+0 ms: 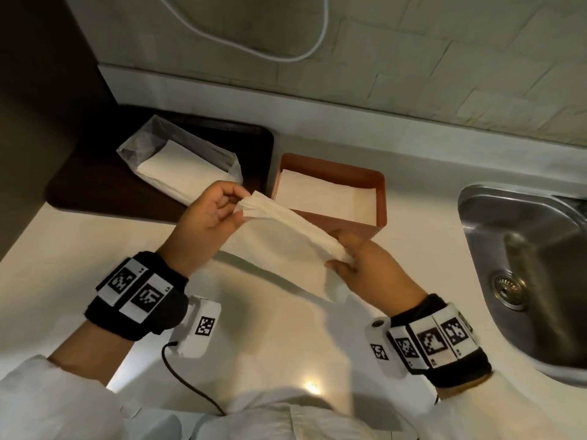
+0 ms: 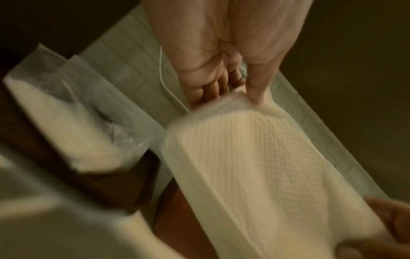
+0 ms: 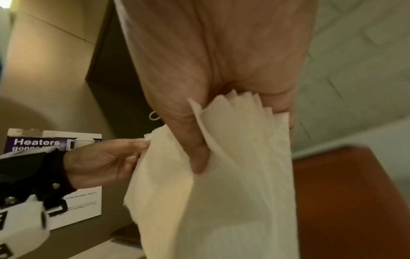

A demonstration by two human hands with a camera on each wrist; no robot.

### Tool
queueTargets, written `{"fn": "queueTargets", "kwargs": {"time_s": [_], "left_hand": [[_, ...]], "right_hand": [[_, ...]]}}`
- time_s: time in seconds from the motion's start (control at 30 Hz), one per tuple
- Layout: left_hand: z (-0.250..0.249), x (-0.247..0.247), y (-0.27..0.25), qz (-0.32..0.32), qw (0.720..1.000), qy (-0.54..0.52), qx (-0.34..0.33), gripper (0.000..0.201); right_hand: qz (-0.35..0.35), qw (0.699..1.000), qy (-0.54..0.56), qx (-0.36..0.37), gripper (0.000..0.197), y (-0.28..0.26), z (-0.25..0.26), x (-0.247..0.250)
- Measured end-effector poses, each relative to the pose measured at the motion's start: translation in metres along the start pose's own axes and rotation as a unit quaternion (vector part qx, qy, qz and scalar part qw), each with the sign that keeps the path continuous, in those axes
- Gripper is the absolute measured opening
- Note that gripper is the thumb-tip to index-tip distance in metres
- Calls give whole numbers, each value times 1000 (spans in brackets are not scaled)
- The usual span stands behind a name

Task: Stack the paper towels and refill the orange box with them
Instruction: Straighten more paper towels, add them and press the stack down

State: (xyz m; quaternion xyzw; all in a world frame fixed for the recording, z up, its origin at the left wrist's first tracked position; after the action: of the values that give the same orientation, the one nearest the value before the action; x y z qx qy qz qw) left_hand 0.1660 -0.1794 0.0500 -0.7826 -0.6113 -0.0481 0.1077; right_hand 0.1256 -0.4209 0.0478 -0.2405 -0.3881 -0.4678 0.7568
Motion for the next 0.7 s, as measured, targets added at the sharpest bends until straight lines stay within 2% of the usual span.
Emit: {"fn": "queueTargets", "kwargs": {"time_s": [0.07,0.17,0.23,0.33,0.4,0.5,0.57,0.63,0.7], "left_hand": [[-11,5,9,-13,999,15,-27,47],[-41,4,26,-41,994,39,-90,58],[-57,0,41,-67,989,44,-121,61],[-59,-12,65,-80,987,58,-123,60],[-46,-19,77,-78,987,105,-98,55],[-17,-20,83,-61,985,154,-53,50],[-7,-19,85,-47,983,169,-48,53],[-9,-22,88,-37,982,179,-51,49],[-17,-27,91,-28,983,166,-67,44]], "right_hand": [[-25,996,-78,38,33,12,6,29],[-97,979,-164,77,29,30,8,71],[-132,969,-191,80,32,42,5,93],[-178,961,-198,73,34,59,-10,103],[-174,968,-173,47,37,68,-24,91],[-111,984,-134,29,39,69,-46,56],[-74,989,-124,27,42,65,-54,42],[-68,988,-139,26,43,61,-58,43],[-91,983,-158,20,39,58,-60,54]]}}
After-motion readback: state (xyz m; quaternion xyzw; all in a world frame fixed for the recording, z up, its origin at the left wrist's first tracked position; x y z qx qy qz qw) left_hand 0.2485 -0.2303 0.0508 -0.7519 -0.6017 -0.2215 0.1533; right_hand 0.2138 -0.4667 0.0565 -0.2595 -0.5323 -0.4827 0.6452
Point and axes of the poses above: each hand's wrist, its own y-axis towards the middle knuckle, its own x-axis out of the back of the hand, z = x × y, the point moved 2 cm from there along y, towards the middle knuckle, and after that the axes turned 13 degrees about x, right-handed, at the moved point
